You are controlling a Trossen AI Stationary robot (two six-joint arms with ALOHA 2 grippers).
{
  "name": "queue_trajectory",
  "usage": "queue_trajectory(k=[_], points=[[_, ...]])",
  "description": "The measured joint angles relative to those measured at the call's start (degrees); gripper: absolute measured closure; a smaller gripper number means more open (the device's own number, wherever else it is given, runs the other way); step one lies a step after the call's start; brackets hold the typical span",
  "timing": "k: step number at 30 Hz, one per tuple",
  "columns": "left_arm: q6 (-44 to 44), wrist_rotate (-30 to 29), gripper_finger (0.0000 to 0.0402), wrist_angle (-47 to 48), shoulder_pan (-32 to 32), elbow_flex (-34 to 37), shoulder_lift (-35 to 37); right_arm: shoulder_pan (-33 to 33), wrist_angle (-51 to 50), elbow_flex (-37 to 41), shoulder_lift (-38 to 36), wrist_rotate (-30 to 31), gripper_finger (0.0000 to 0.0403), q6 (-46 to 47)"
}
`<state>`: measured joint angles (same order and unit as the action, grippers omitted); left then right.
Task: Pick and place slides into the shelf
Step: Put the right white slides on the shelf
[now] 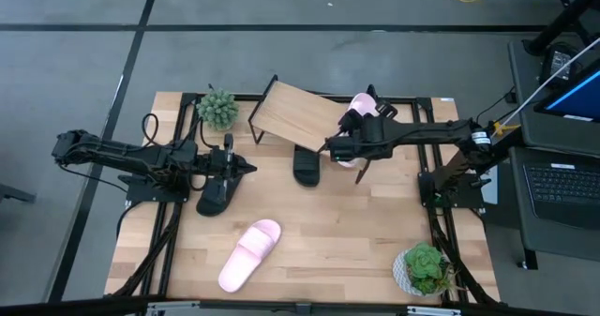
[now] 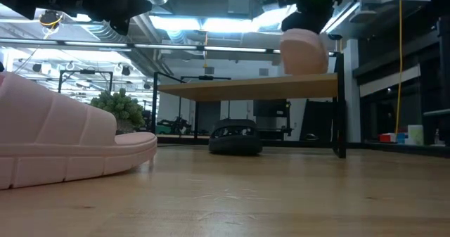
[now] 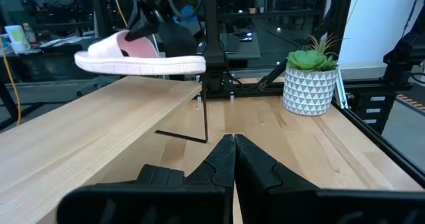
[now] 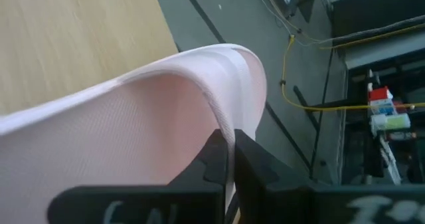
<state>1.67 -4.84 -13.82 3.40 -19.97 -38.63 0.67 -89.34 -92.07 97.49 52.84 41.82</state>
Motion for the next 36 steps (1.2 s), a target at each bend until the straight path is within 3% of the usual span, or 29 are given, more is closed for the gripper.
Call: queue_trajectory(k=[12, 36], points=[[0.0, 0.0, 0.0401, 0.0, 0.0, 0.0, 0.0, 0.1, 1.5, 5.4, 0.0, -0.2, 0.0390, -1.5], [0.0, 0.0, 0.0401, 0.0, 0.0, 0.0, 0.0, 0.3, 4.4, 5.6, 0.0, -0.1, 0.0390, -12.0]])
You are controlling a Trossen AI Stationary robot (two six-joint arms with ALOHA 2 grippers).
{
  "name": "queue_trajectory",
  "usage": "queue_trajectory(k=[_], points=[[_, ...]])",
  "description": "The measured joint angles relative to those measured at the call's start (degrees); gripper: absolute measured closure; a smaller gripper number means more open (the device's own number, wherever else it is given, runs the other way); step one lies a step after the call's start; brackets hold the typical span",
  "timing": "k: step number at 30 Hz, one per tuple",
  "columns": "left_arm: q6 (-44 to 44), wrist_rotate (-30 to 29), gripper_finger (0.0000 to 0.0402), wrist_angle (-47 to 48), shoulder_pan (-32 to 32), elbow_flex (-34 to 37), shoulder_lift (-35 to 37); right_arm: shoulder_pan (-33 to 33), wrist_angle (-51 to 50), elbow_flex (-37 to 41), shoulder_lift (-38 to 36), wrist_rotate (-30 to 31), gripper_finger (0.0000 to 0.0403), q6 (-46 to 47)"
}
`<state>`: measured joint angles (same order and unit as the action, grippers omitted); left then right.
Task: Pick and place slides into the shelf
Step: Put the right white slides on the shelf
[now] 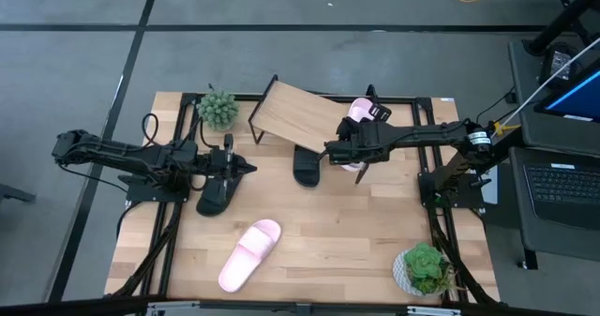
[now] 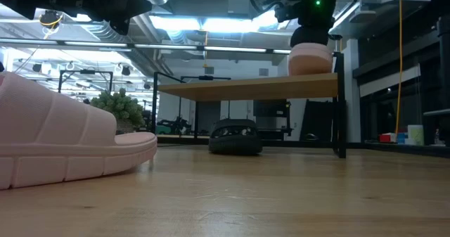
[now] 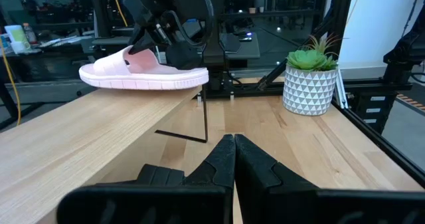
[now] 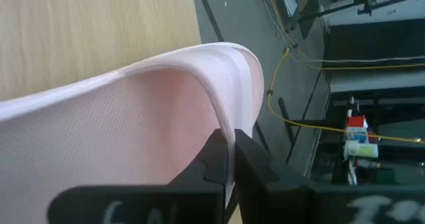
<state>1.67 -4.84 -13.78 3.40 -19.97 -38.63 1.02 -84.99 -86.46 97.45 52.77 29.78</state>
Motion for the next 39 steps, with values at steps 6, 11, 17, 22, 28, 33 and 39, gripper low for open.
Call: queue_trajectory(k=[6, 11, 17, 22, 28, 33, 39], points=[[-0.1, 0.0, 0.0401, 0.0, 0.0, 0.0, 0.0, 0.0, 0.0, 0.0, 0.0, -0.4, 0.0390, -0.5], [-0.1, 0.0, 0.0401, 0.0, 0.0, 0.0, 0.0, 0.4, 0.0, 0.0, 0.0, -1.8, 0.0390, -1.7], [-0.1, 0.0, 0.0401, 0.0, 0.0, 0.0, 0.0, 1.9, 0.1, 0.0, 0.0, -3.6, 0.0390, -1.9], [0.0, 0.0, 0.0401, 0.0, 0.0, 0.0, 0.0, 2.6, 1.2, 0.0, 0.0, -4.8, 0.0388, -3.5], [0.0, 0.0, 0.0401, 0.0, 0.0, 0.0, 0.0, 3.5, 1.5, 0.0, 0.0, -5.3, 0.0382, -3.8], [0.0, 0.0, 0.0401, 0.0, 0.0, 0.0, 0.0, 4.0, 1.6, -0.1, 0.0, -7.7, 0.0380, -4.9], [0.0, 0.0, 0.0401, 0.0, 0.0, 0.0, 0.0, 4.0, 1.6, -0.1, 0.0, -8.1, 0.0377, -5.0]])
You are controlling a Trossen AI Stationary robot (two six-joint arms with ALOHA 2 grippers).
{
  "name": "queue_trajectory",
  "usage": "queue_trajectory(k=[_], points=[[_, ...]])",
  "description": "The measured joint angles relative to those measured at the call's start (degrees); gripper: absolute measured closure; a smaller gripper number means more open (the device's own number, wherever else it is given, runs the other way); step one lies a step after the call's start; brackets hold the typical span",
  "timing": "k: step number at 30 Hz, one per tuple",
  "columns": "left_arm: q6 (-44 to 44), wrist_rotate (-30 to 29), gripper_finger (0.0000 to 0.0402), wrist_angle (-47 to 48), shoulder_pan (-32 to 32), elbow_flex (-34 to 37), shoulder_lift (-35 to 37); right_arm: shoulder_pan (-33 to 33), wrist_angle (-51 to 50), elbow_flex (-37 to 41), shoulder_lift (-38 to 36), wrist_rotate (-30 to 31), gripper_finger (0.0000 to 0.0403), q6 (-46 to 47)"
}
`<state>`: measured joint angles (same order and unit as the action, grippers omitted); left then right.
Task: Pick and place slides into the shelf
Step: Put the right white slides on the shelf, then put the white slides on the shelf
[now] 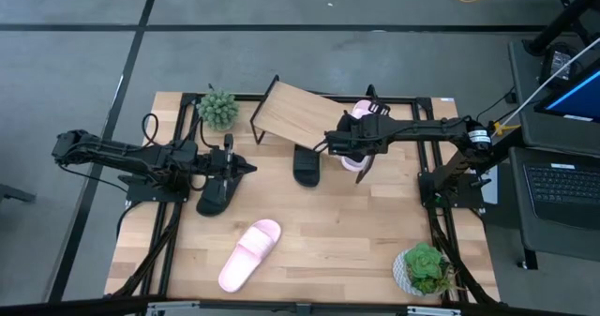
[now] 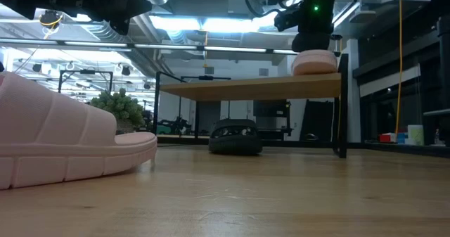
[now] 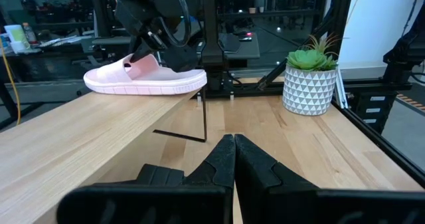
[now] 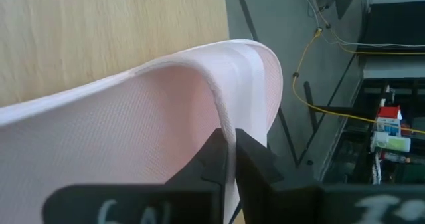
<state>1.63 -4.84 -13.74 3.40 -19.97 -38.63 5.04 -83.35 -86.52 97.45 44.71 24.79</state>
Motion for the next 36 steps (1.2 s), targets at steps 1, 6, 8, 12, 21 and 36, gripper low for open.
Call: queue_trajectory(k=[1, 6, 8, 12, 21, 36], points=[[0.0, 0.0, 0.0401, 0.0, 0.0, 0.0, 0.0, 0.0, 0.0, 0.0, 0.0, 0.0, 0.0375, 0.0], [0.0, 0.0, 0.0401, 0.0, 0.0, 0.0, 0.0, 0.0, 0.0, 0.0, 0.0, -0.4, 0.0337, 0.2], [0.0, 0.0, 0.0401, 0.0, 0.0, 0.0, 0.0, 0.0, 0.0, 0.0, 0.0, -0.5, 0.0316, 0.2], [0.0, 0.0, 0.0401, 0.0, 0.0, 0.0, 0.0, 0.0, 0.0, 0.0, 0.0, -0.6, 0.0276, 0.2], [0.0, 0.0, 0.0401, 0.0, 0.0, 0.0, 0.0, 0.0, -0.2, -2.8, 0.0, -4.5, 0.0234, -1.3], [0.3, 0.0, 0.0401, 0.1, 0.0, 0.0, 0.0, -6.1, -3.3, -19.6, 0.0, -5.4, 0.0319, 0.2]])
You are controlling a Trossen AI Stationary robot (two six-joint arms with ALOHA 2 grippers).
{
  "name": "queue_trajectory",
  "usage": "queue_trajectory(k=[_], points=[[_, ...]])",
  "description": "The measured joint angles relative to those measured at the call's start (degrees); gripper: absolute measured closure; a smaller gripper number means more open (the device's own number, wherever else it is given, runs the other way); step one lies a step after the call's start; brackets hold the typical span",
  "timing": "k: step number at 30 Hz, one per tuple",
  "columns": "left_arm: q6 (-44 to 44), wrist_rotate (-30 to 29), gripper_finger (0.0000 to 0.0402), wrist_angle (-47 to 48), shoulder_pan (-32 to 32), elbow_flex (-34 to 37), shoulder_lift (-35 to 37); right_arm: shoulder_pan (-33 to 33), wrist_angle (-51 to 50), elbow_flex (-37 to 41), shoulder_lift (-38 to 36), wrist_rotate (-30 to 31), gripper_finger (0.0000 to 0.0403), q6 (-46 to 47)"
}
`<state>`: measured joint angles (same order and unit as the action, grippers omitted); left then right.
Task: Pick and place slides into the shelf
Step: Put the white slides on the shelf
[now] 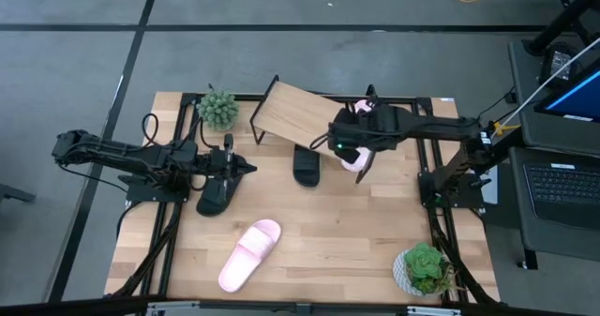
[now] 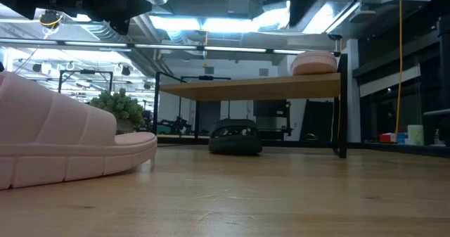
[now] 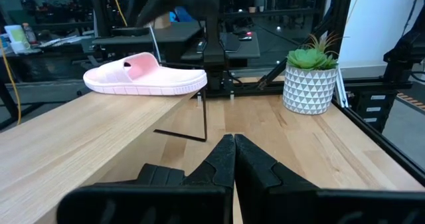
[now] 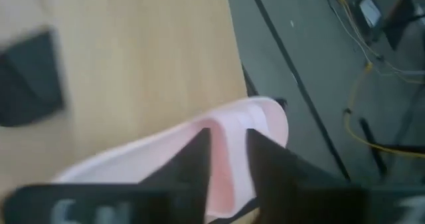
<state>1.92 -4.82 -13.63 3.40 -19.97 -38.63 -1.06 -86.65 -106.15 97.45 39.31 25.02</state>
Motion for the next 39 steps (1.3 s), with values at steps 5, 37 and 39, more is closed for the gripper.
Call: queue_trajectory(k=[5, 37, 39], points=[[0.1, 0.0, 0.0401, 0.0, 0.0, 0.0, 0.0, -6.8, -0.5, -4.3, 0.0, 5.3, 0.0391, 2.2], [-10.9, -26.3, 0.0401, 28.5, 32.9, -22.0, -18.0, -29.5, 108.8, 56.4, 0.0, -9.7, 0.0401, -14.9], [-15.3, -28.6, 0.0401, 34.1, 35.5, -26.1, -22.0, -29.5, 109.7, 57.7, 0.0, -9.8, 0.0400, -14.8]])
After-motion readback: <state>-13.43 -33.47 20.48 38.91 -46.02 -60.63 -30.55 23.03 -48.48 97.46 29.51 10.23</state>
